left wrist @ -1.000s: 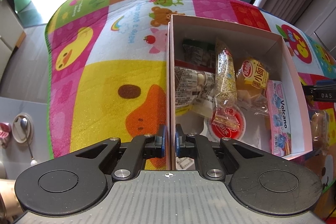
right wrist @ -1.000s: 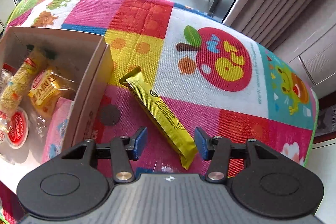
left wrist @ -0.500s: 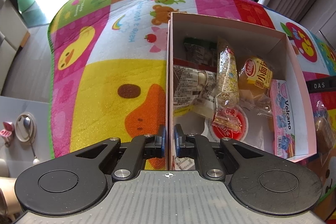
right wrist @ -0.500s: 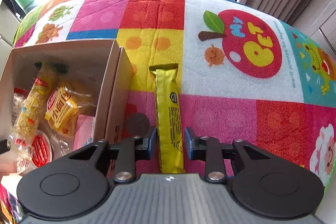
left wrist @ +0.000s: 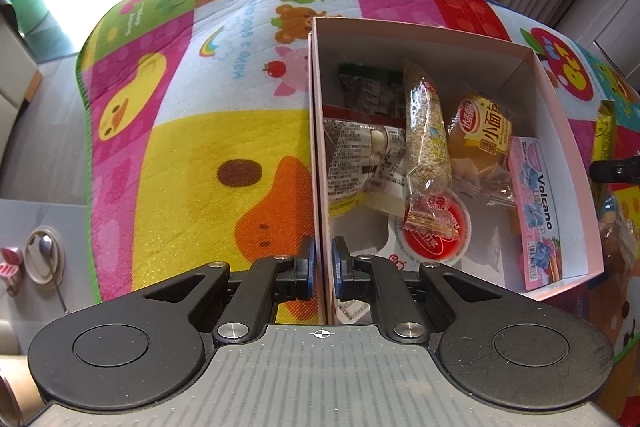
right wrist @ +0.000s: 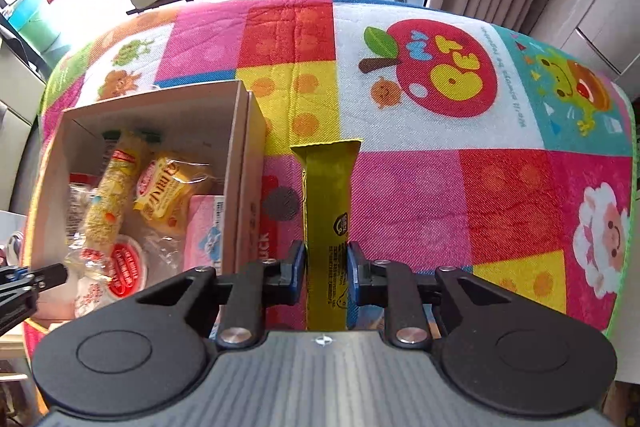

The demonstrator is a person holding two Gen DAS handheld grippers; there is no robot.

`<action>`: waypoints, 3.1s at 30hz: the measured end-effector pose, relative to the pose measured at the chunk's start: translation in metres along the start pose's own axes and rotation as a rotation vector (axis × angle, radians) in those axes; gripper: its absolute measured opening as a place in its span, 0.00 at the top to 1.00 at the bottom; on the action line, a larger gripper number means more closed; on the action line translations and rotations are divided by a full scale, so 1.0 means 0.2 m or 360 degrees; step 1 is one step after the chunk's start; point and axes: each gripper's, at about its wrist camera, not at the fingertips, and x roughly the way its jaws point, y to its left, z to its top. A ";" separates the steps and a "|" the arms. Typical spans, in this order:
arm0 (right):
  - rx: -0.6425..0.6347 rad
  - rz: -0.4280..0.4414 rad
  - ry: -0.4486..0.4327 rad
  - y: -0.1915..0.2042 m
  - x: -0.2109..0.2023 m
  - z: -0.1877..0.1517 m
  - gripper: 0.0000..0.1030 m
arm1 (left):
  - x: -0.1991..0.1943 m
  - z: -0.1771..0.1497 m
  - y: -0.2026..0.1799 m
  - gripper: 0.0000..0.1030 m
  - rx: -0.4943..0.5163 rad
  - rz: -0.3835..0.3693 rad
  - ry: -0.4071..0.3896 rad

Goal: Organize objects

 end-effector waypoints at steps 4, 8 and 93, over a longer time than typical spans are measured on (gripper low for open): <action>0.0101 0.0034 -0.0051 0.03 -0.25 -0.08 0.80 | 0.01 0.01 0.01 0.89 0.0039 -0.0035 0.0017; 0.0110 0.0028 -0.0013 0.10 -0.45 -0.20 0.80 | 0.01 0.01 0.02 0.89 0.0070 -0.0068 0.0030; 0.0438 -0.0277 0.0154 0.05 -0.22 -0.31 0.17 | 0.04 0.01 0.04 0.86 0.0273 -0.0200 0.0078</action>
